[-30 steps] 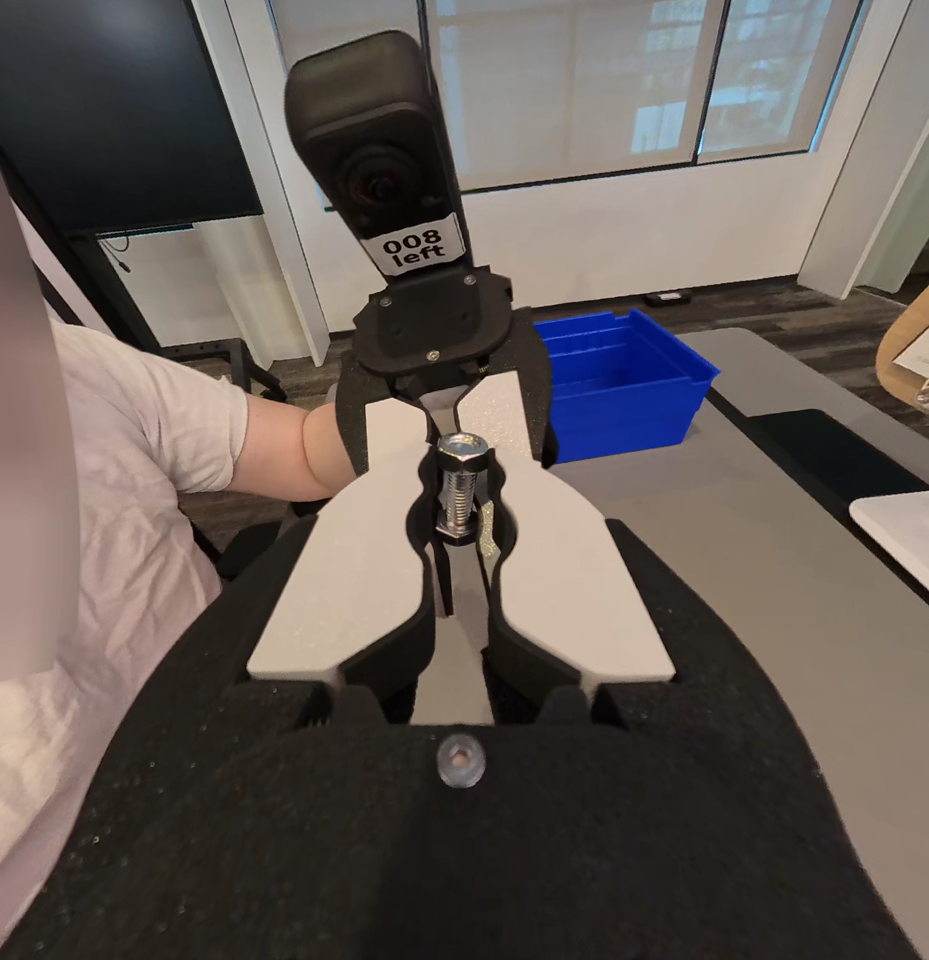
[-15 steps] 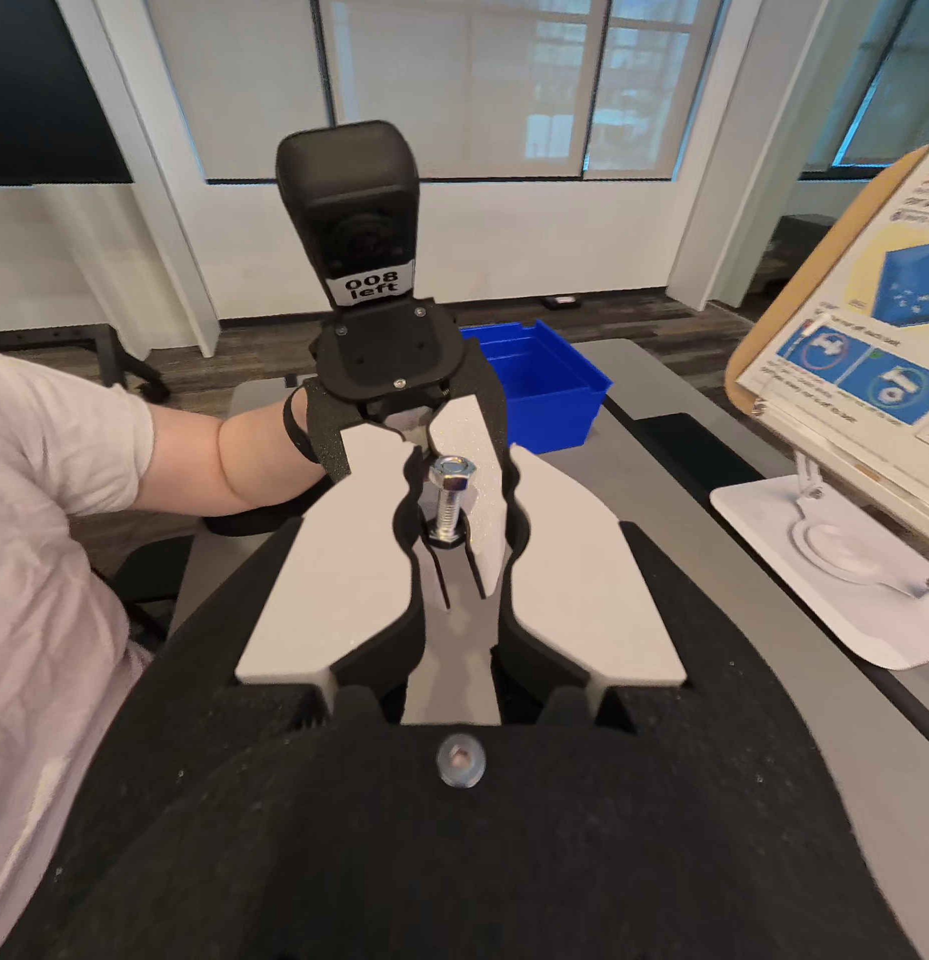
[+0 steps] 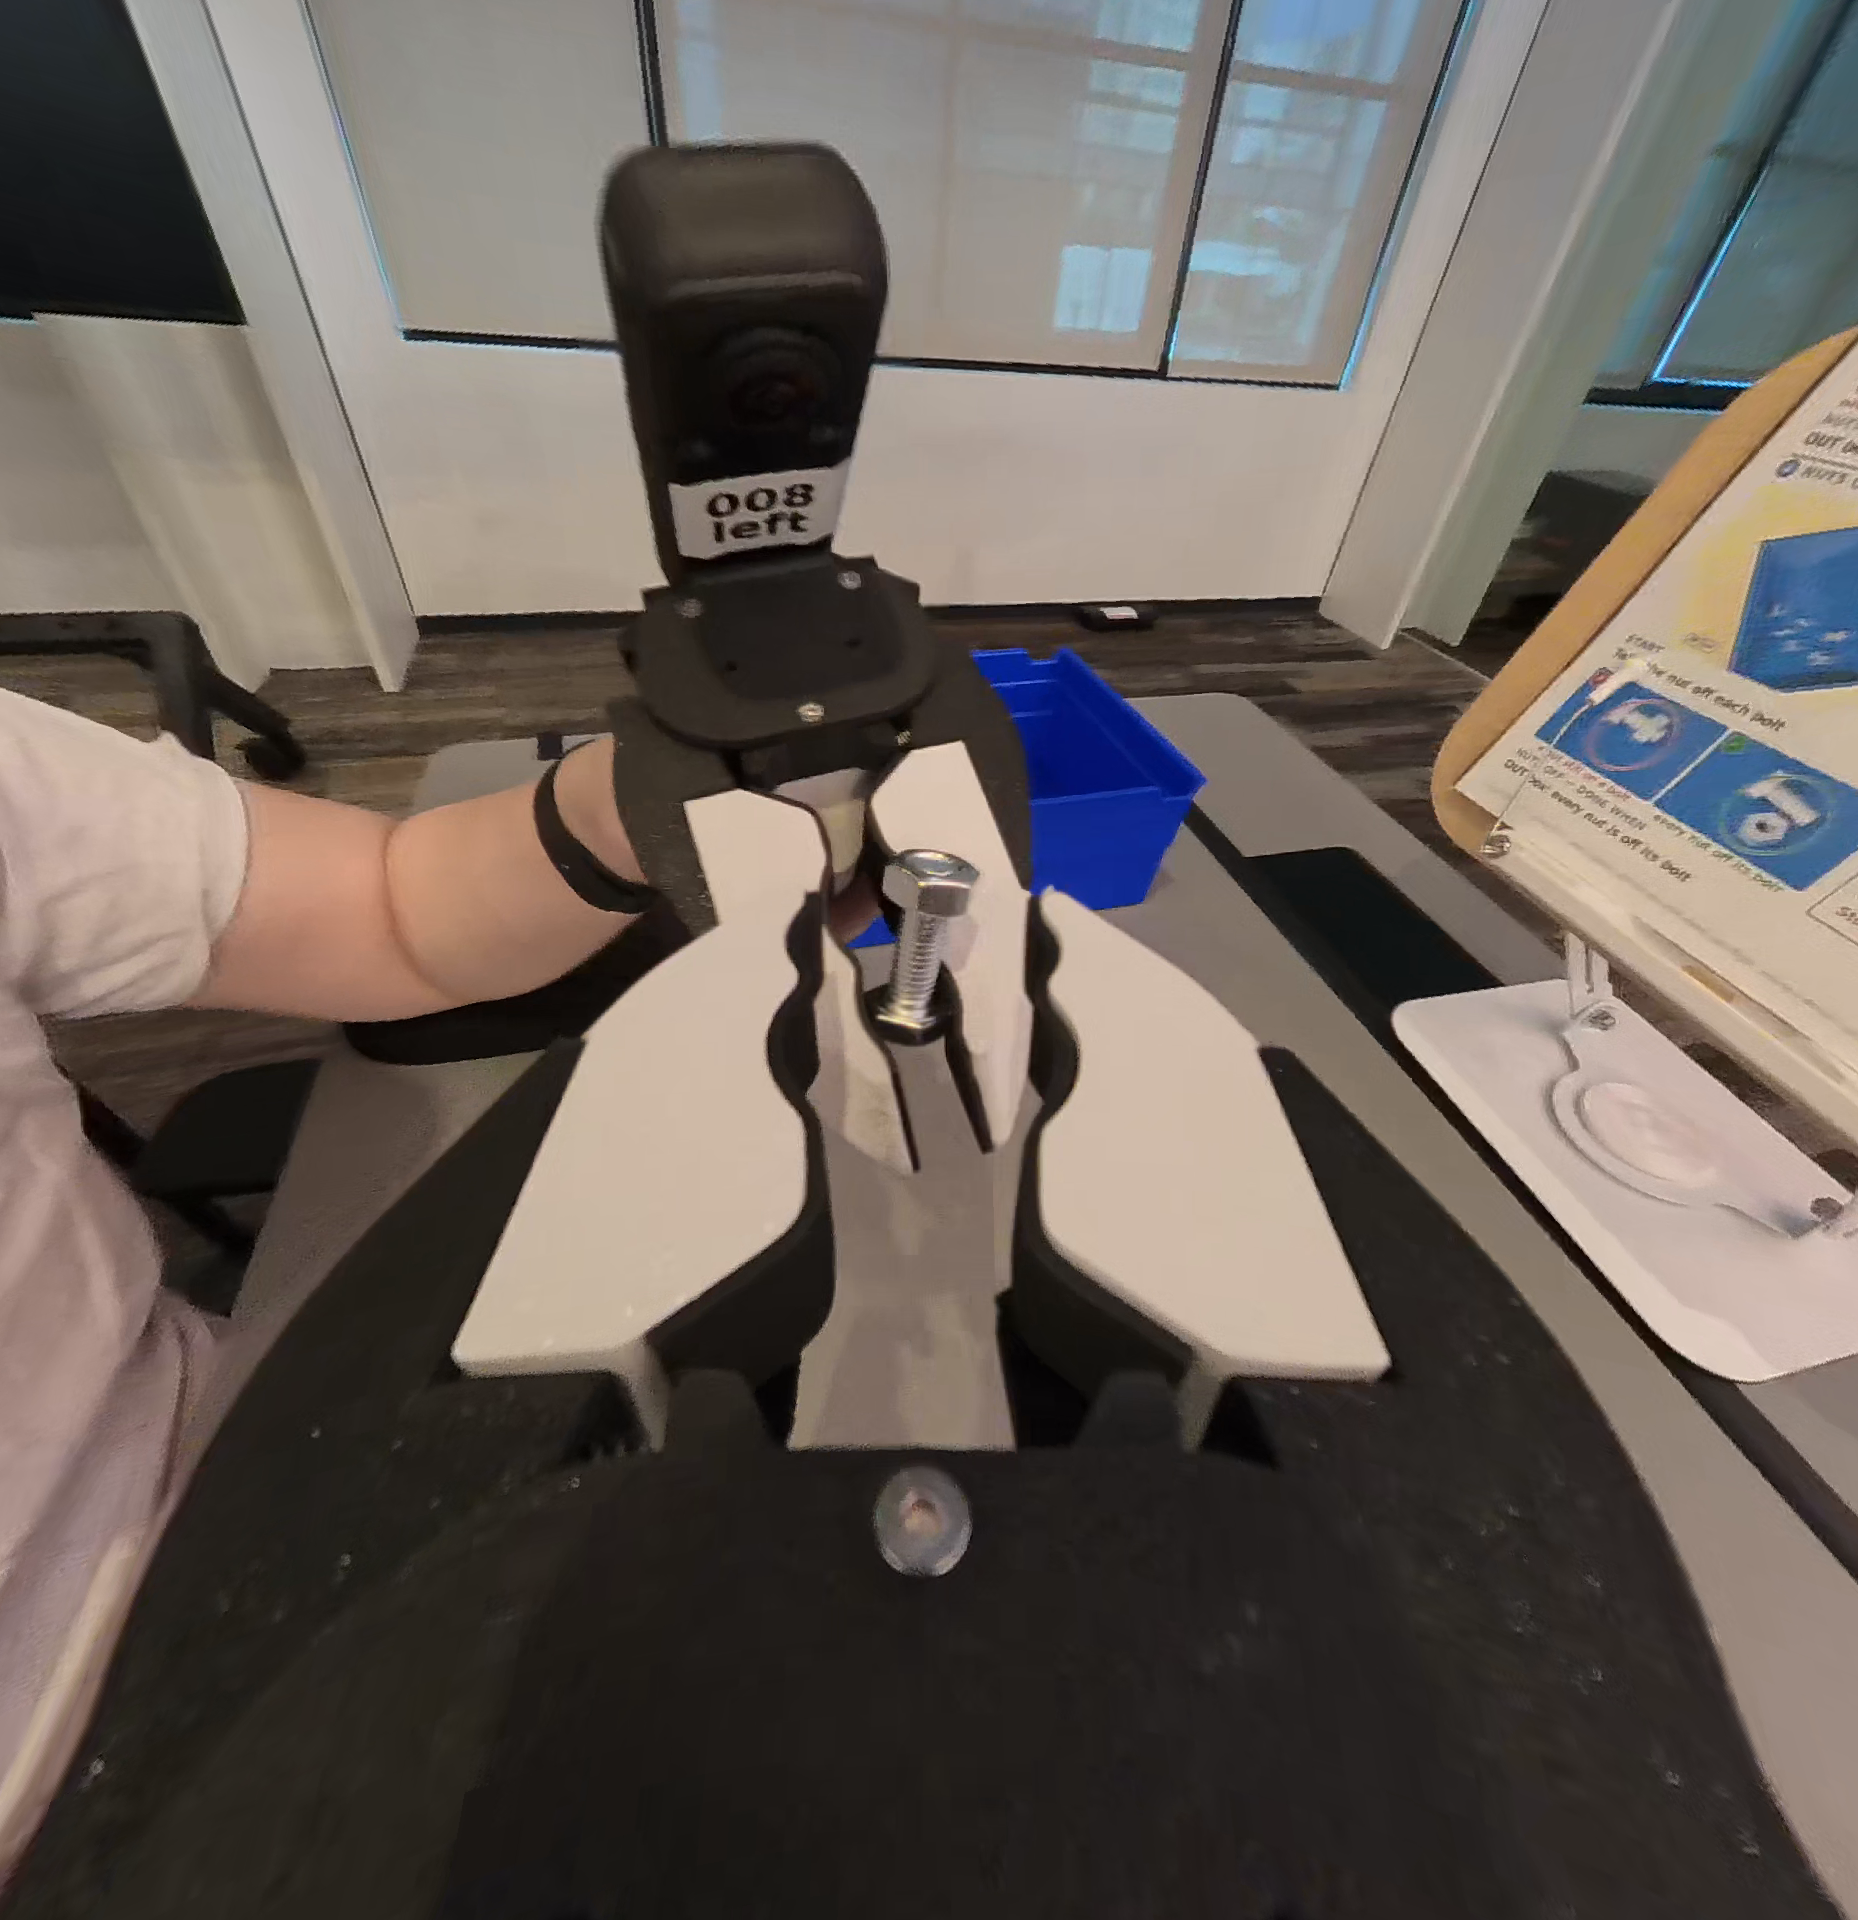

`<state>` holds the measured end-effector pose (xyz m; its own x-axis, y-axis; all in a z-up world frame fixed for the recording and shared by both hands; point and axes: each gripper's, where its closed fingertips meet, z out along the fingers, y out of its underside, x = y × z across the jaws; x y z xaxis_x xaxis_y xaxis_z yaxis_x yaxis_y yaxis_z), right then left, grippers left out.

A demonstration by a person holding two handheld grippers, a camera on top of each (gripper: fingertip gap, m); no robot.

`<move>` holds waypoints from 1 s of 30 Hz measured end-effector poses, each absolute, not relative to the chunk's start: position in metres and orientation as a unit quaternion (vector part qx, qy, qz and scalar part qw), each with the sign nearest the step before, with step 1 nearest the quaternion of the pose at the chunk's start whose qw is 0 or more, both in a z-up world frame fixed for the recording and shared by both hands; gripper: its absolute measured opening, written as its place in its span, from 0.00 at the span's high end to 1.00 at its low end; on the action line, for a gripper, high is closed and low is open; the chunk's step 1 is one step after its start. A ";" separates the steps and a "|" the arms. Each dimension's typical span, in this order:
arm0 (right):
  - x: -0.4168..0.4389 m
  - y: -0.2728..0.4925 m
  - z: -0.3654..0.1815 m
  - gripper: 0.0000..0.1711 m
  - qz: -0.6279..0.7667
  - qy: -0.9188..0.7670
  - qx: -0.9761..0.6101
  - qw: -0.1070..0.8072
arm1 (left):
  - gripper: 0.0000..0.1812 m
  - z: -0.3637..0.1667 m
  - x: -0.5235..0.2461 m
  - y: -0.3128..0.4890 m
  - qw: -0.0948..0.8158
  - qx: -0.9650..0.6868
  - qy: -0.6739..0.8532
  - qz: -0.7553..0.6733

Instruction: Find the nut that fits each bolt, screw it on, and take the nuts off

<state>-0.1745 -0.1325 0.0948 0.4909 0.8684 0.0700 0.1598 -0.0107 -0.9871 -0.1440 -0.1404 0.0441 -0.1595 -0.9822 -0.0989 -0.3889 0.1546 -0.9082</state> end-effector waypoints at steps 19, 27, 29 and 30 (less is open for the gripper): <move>-0.189 -0.143 0.088 0.68 0.420 -0.387 -0.635 0.521 | 0.93 0.035 -0.138 -0.141 0.384 -0.523 0.664 -0.372; -0.176 -0.139 0.092 0.68 0.381 -0.388 -0.637 0.546 | 0.92 0.038 -0.139 -0.145 0.381 -0.511 0.666 -0.386; -0.185 -0.143 0.088 0.66 0.396 -0.401 -0.631 0.533 | 0.92 0.036 -0.137 -0.148 0.383 -0.509 0.670 -0.381; -0.190 -0.148 0.084 0.66 0.400 -0.412 -0.633 0.519 | 0.92 0.036 -0.137 -0.148 0.384 -0.510 0.671 -0.378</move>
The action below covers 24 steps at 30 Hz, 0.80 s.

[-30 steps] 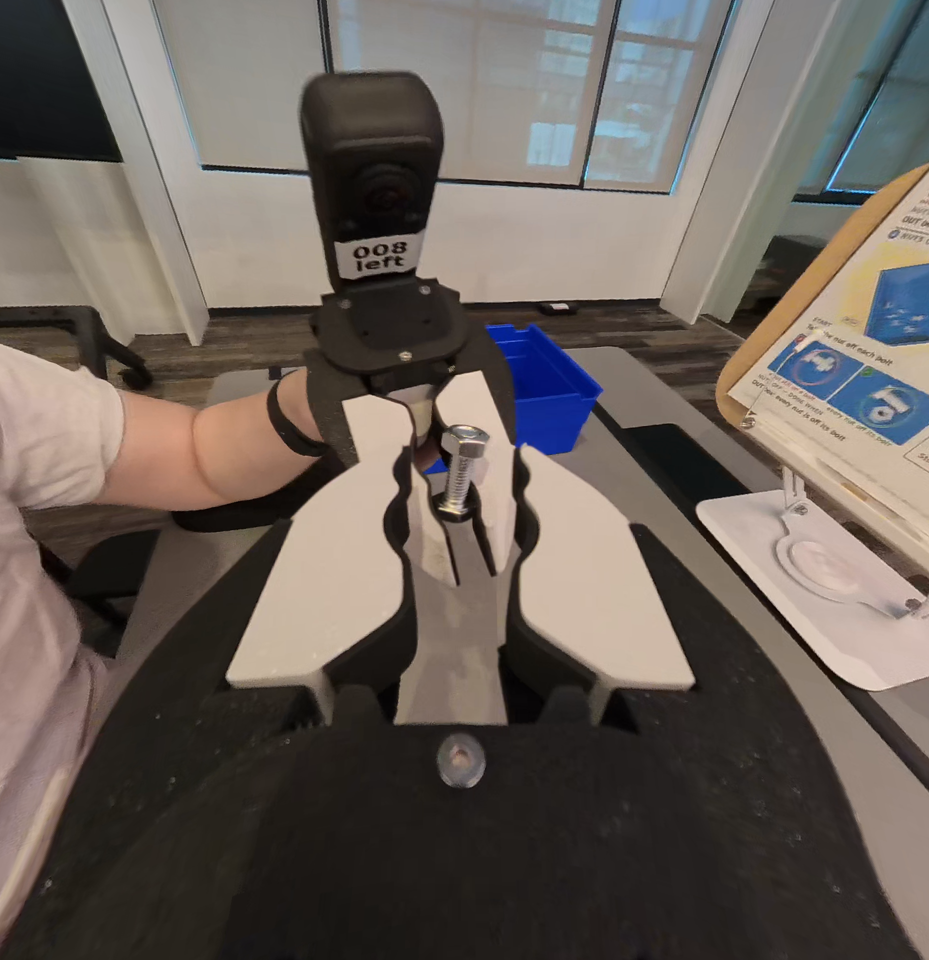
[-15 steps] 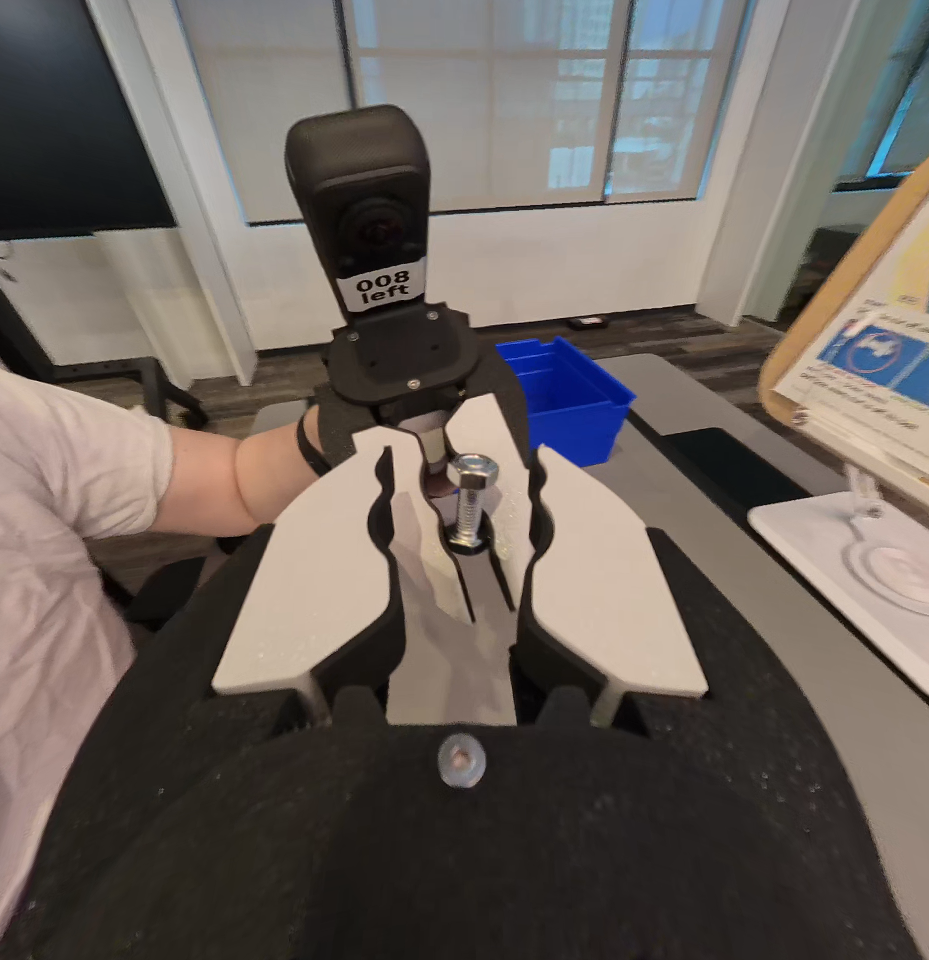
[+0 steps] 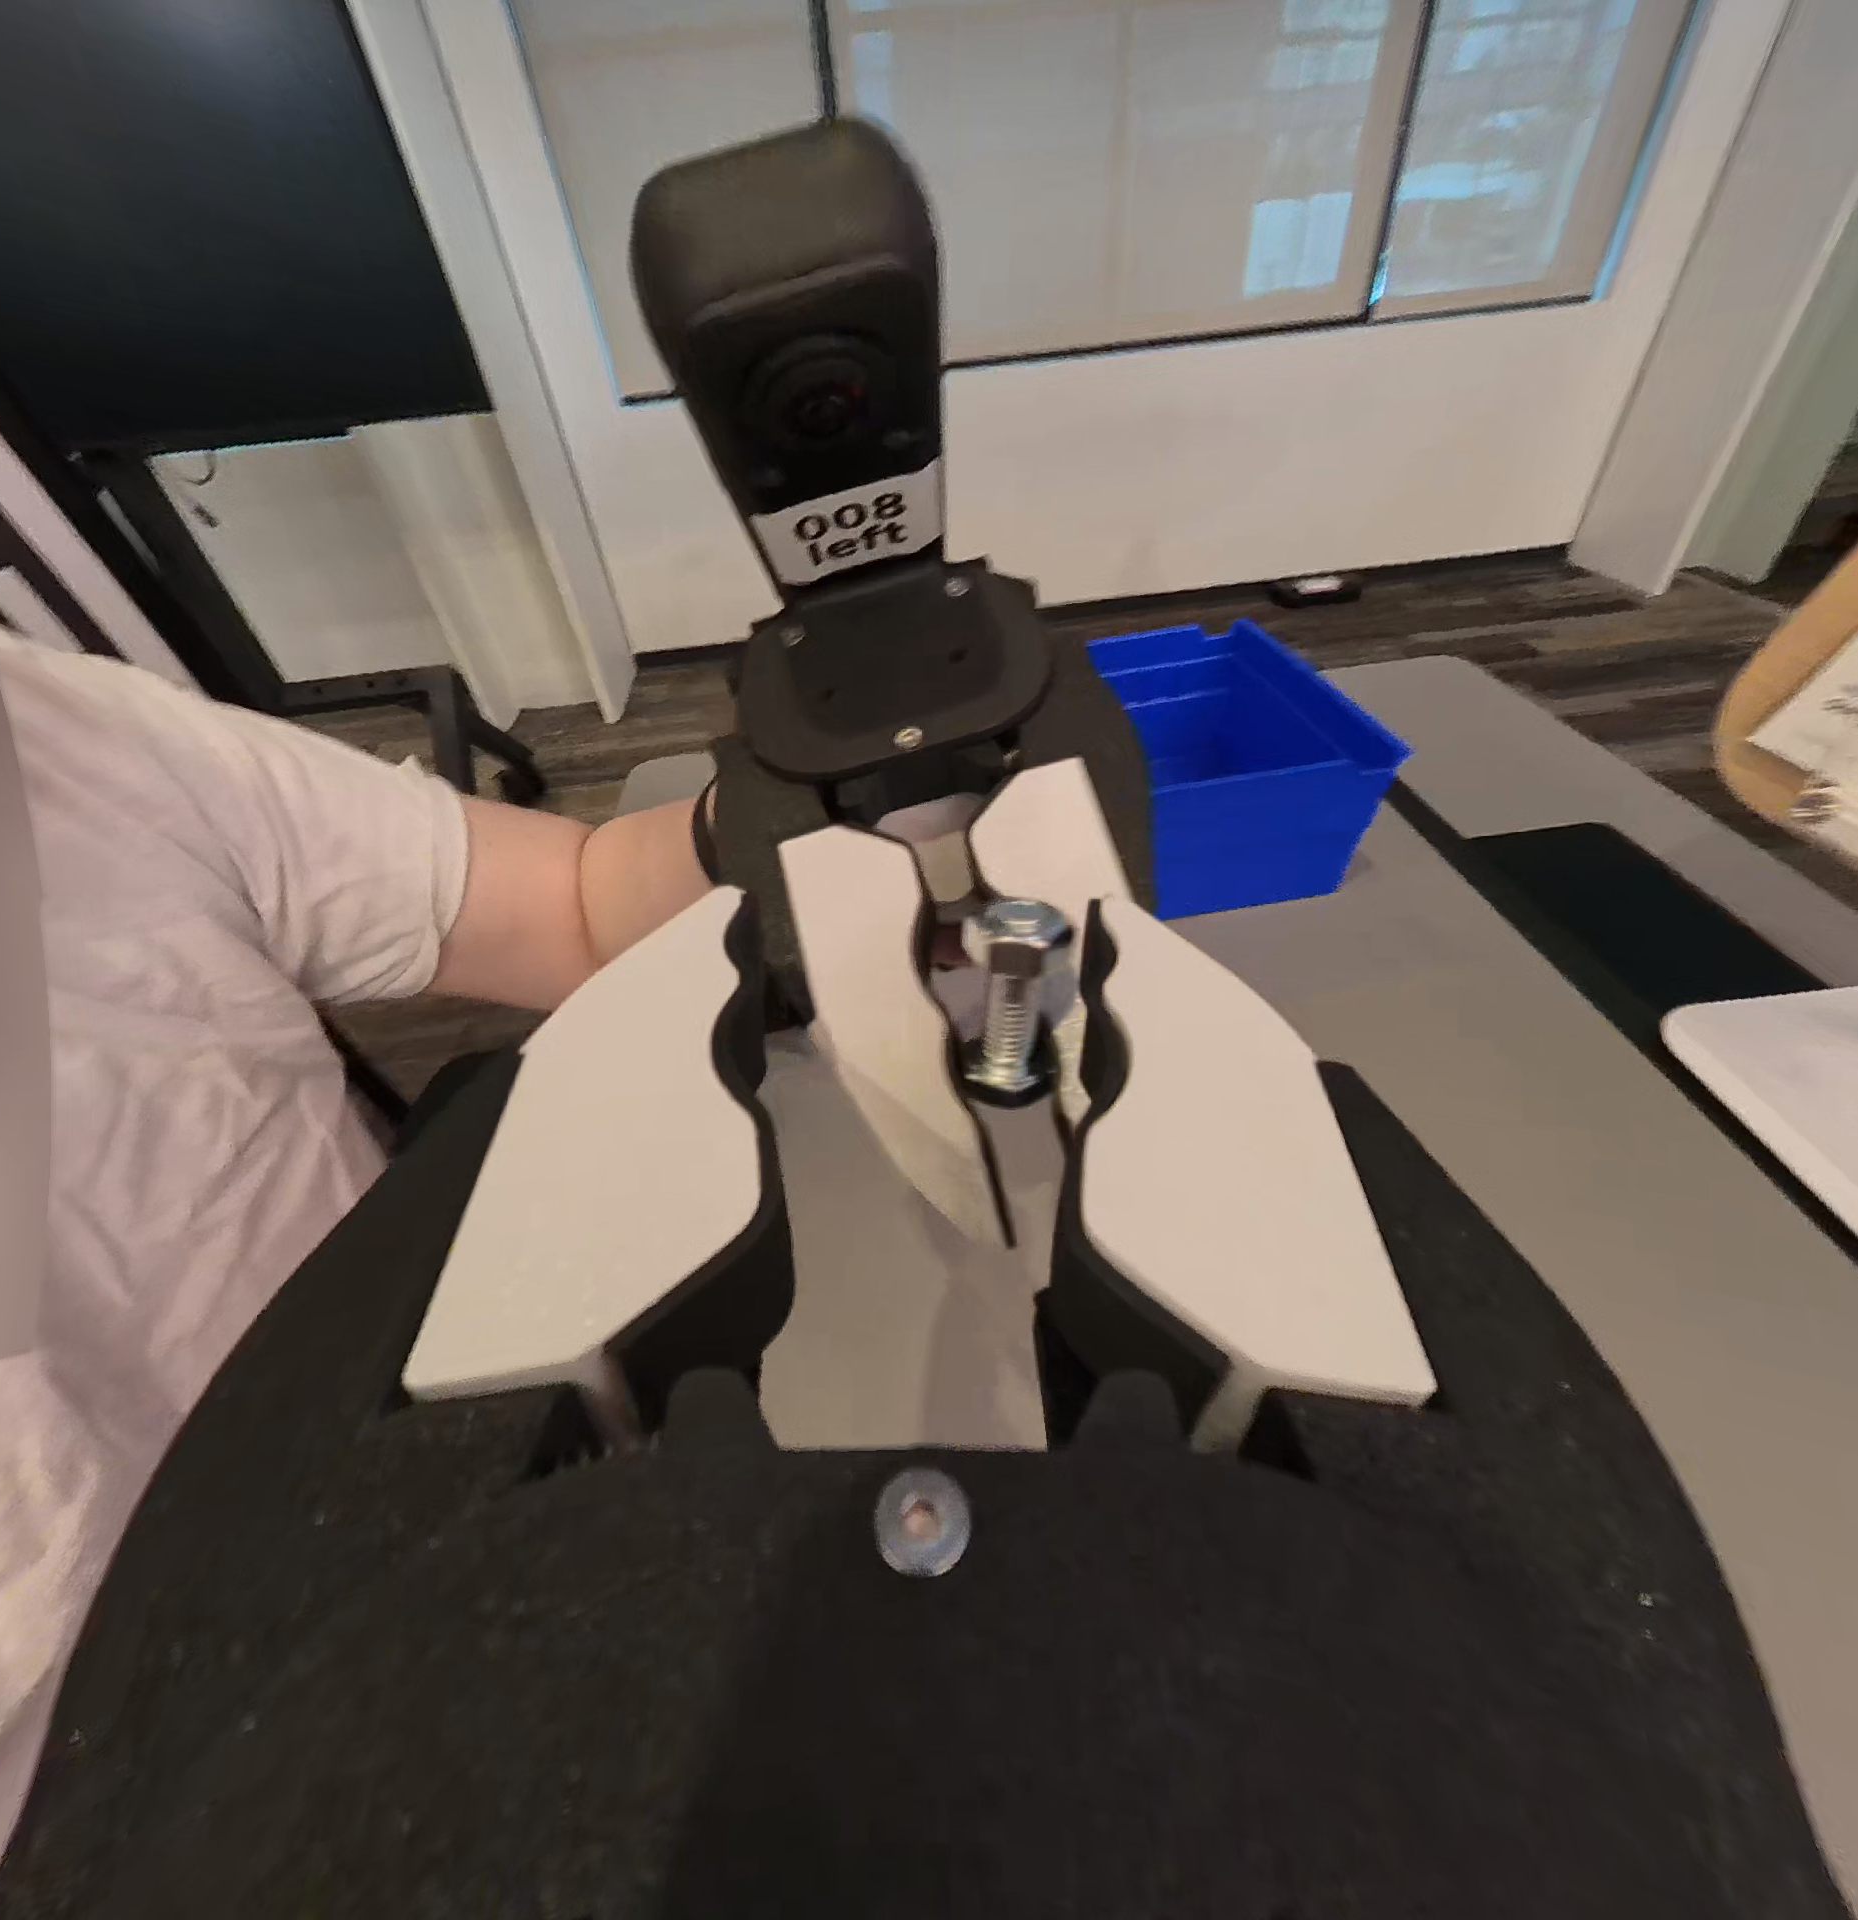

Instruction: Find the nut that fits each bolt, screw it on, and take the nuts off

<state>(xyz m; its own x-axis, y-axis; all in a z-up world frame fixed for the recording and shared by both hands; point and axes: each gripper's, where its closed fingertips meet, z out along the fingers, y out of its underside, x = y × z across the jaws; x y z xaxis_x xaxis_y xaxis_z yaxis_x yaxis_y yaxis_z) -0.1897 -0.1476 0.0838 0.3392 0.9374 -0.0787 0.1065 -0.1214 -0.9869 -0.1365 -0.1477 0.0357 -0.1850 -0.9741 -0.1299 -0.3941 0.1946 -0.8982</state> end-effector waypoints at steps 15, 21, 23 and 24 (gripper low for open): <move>-0.186 -0.152 0.079 0.61 0.367 -0.436 -0.646 0.508 | 0.93 0.034 -0.138 -0.146 0.371 -0.515 0.665 -0.394; -0.169 -0.148 0.099 0.69 0.378 -0.404 -0.630 0.545 | 0.93 0.039 -0.141 -0.148 0.357 -0.511 0.659 -0.420; -0.175 -0.145 0.094 0.67 0.388 -0.399 -0.631 0.541 | 0.92 0.035 -0.138 -0.154 0.353 -0.506 0.671 -0.412; -0.179 -0.146 0.090 0.67 0.400 -0.401 -0.630 0.531 | 0.92 0.033 -0.137 -0.156 0.354 -0.504 0.675 -0.407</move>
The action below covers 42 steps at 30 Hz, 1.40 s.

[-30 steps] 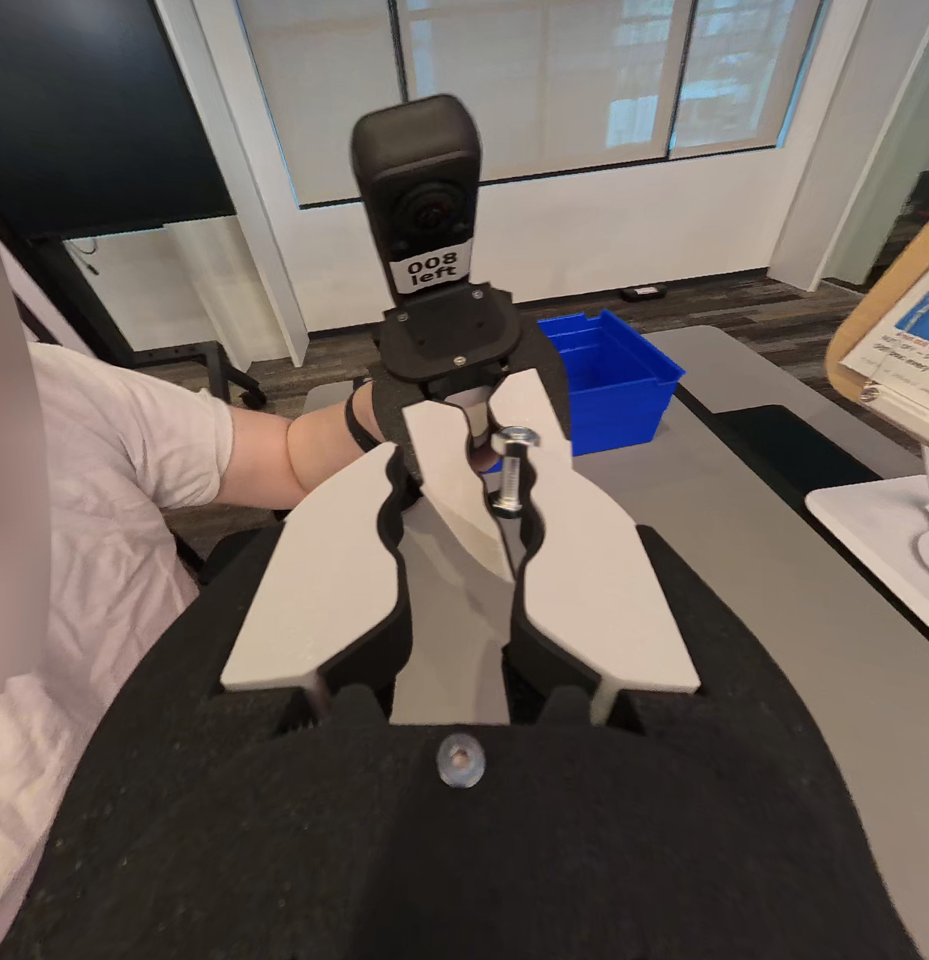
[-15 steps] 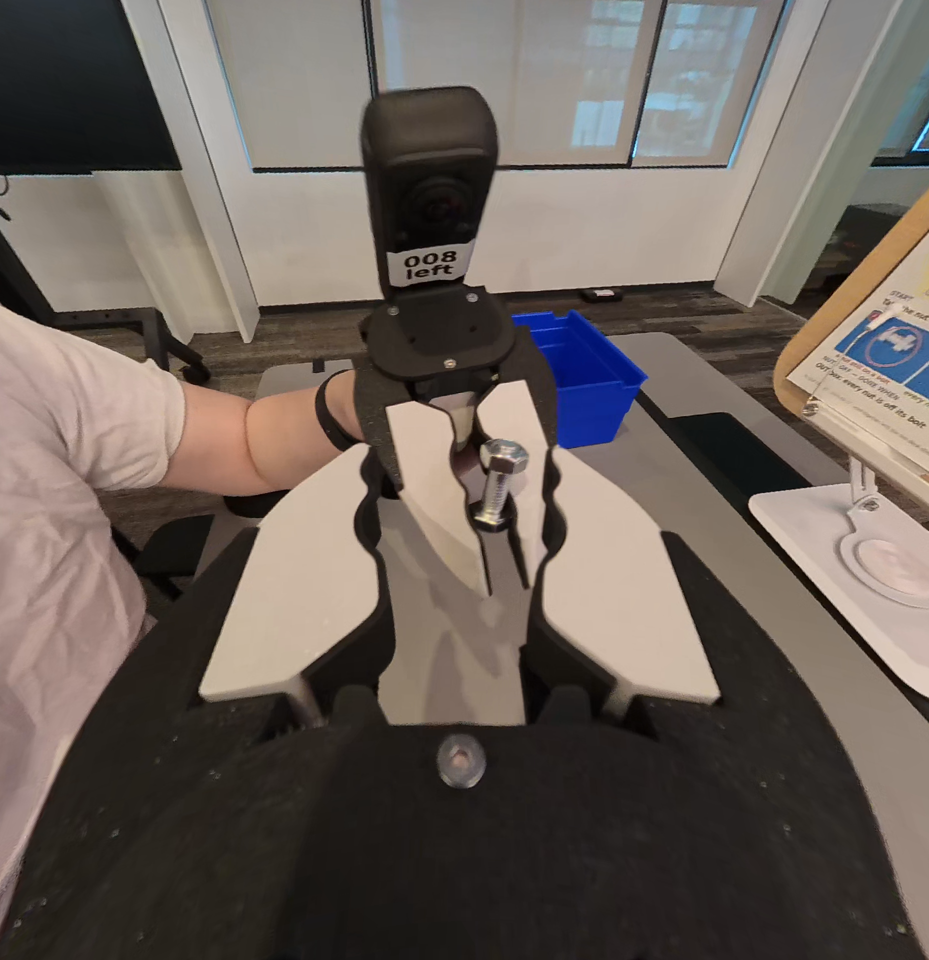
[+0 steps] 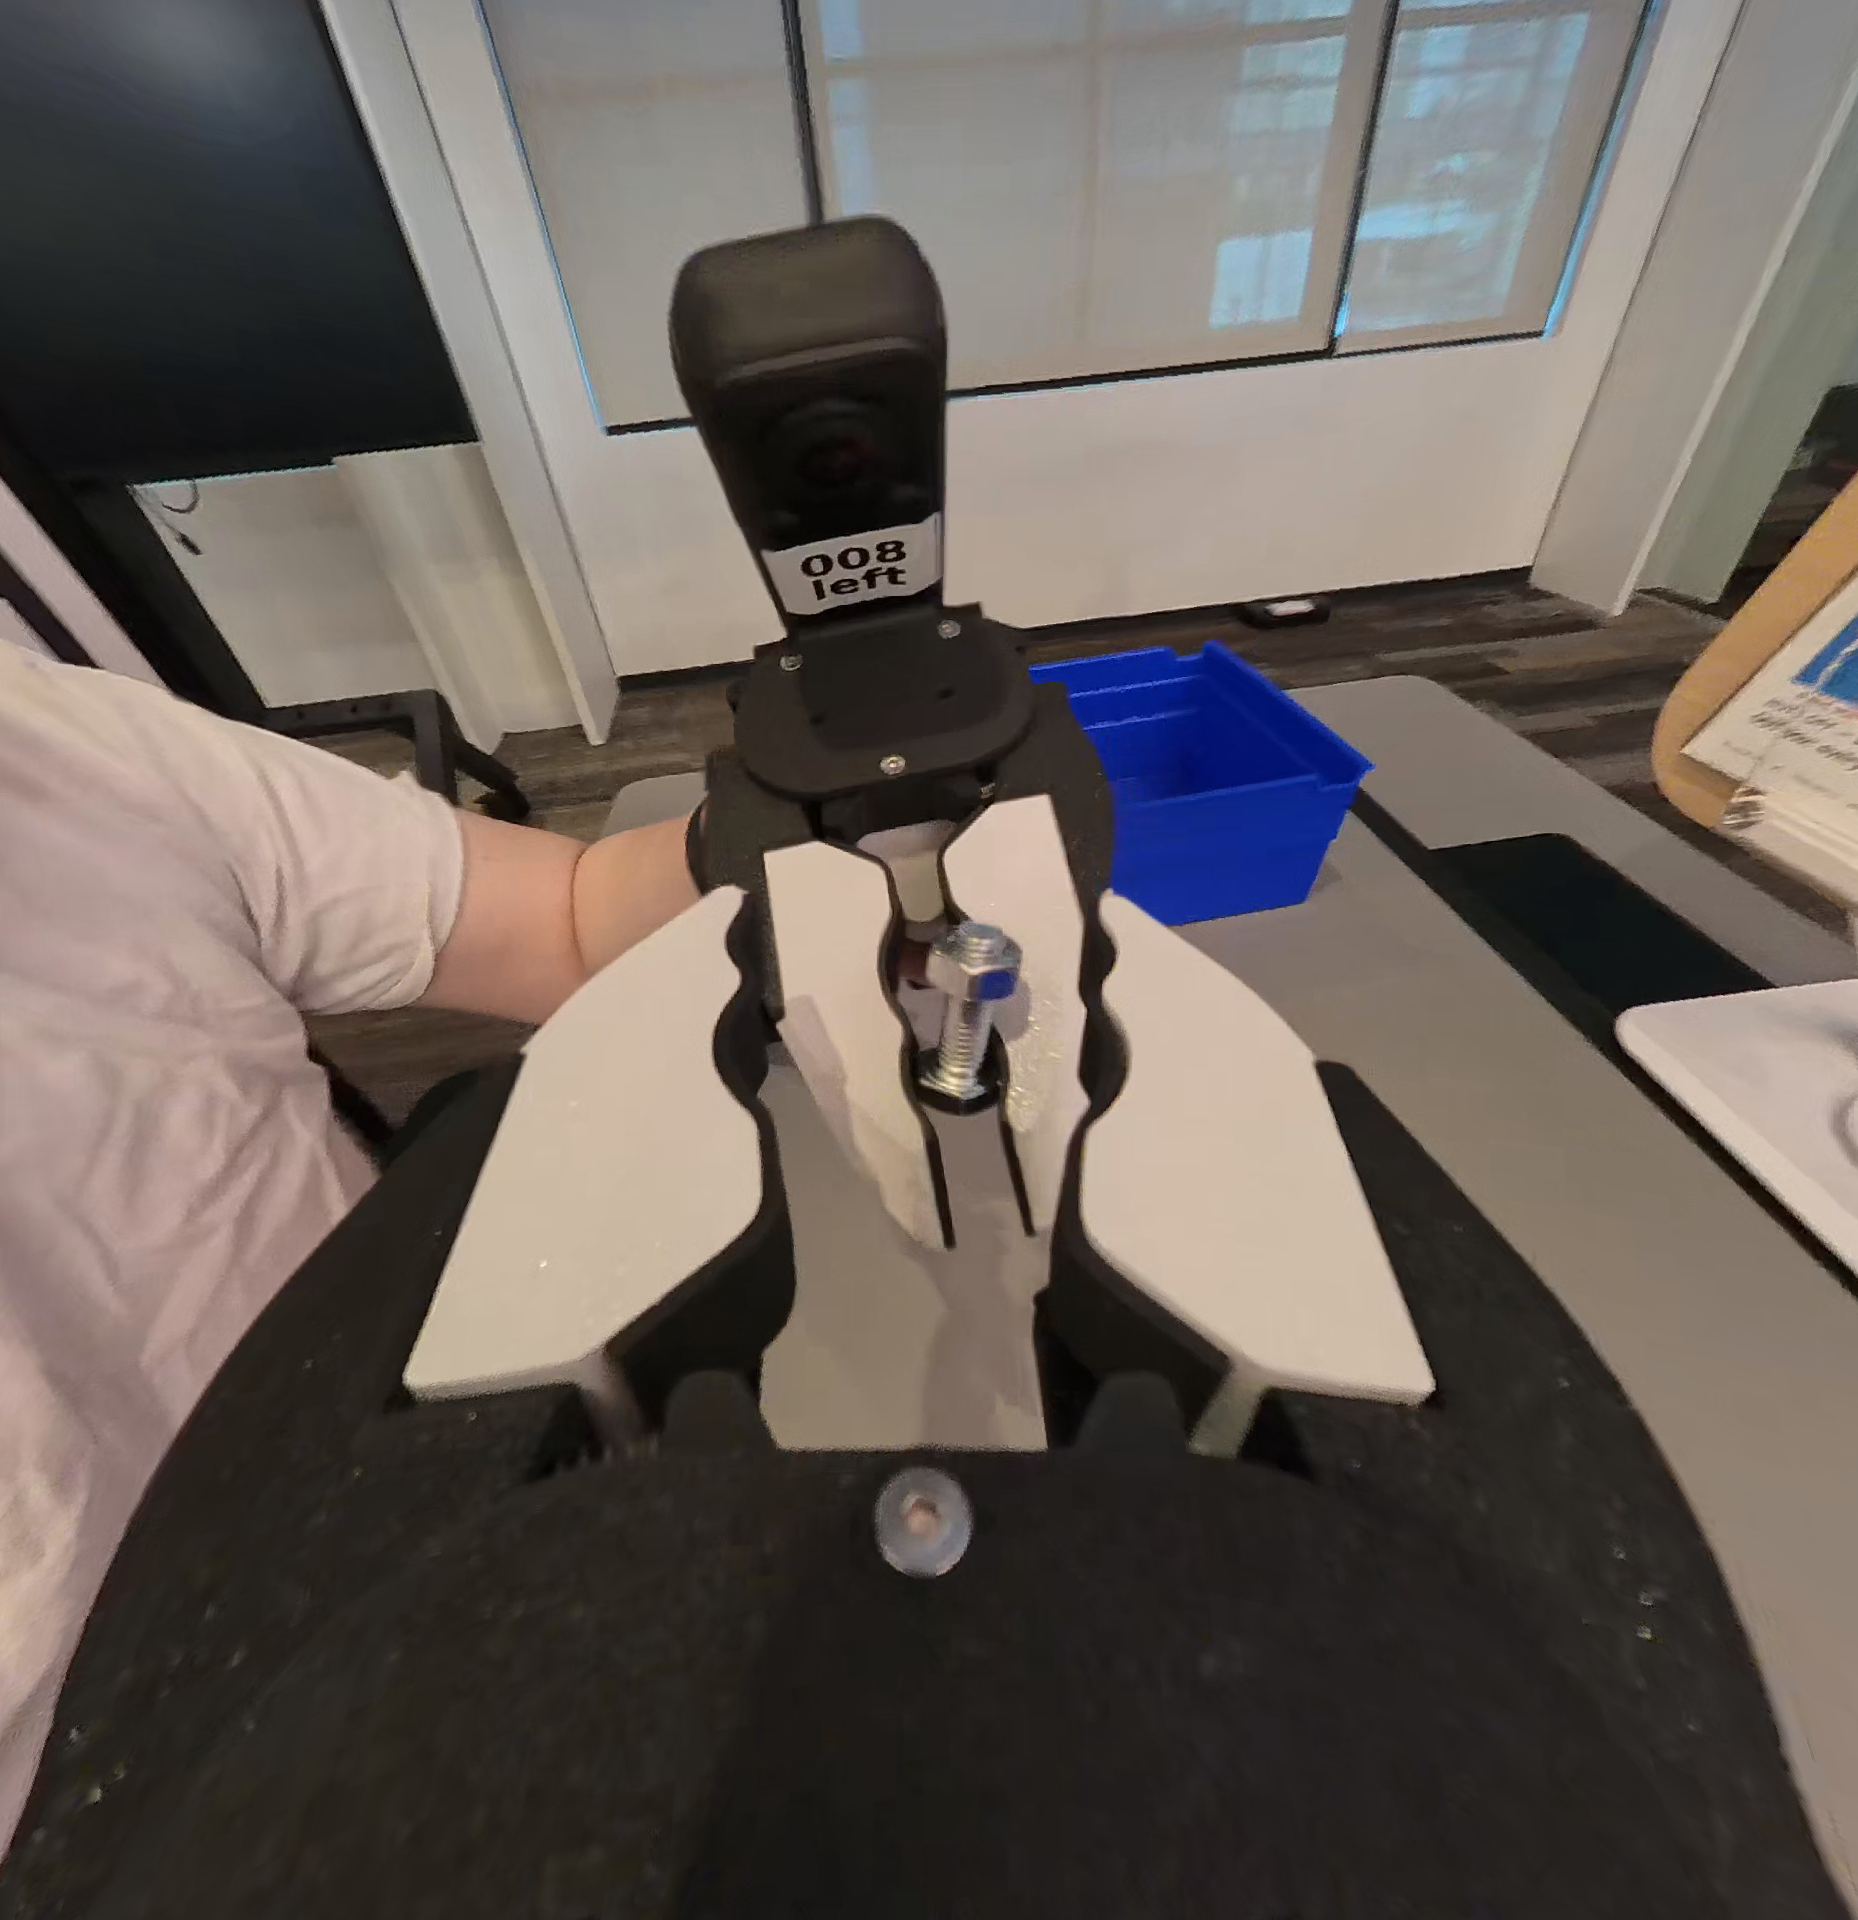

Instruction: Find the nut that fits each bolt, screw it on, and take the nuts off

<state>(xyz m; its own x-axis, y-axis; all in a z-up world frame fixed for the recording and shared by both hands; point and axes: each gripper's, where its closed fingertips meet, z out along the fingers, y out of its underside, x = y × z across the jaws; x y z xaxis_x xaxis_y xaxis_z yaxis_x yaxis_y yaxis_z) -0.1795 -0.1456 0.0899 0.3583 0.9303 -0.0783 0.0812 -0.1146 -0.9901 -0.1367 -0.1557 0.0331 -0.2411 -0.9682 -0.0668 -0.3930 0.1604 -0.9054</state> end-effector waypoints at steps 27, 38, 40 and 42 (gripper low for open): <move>-0.172 -0.137 0.071 0.85 0.414 -0.399 -0.654 0.492 | 0.93 0.033 -0.138 -0.148 0.354 -0.516 0.666 -0.406; -0.180 -0.131 0.068 0.90 0.425 -0.387 -0.633 0.519 | 0.93 0.033 -0.138 -0.147 0.353 -0.517 0.664 -0.410; -0.180 -0.132 0.069 0.90 0.436 -0.382 -0.628 0.519 | 0.93 0.035 -0.138 -0.147 0.357 -0.515 0.661 -0.413; -0.179 -0.132 0.072 0.90 0.449 -0.376 -0.621 0.522 | 0.91 0.038 -0.137 -0.147 0.364 -0.514 0.654 -0.419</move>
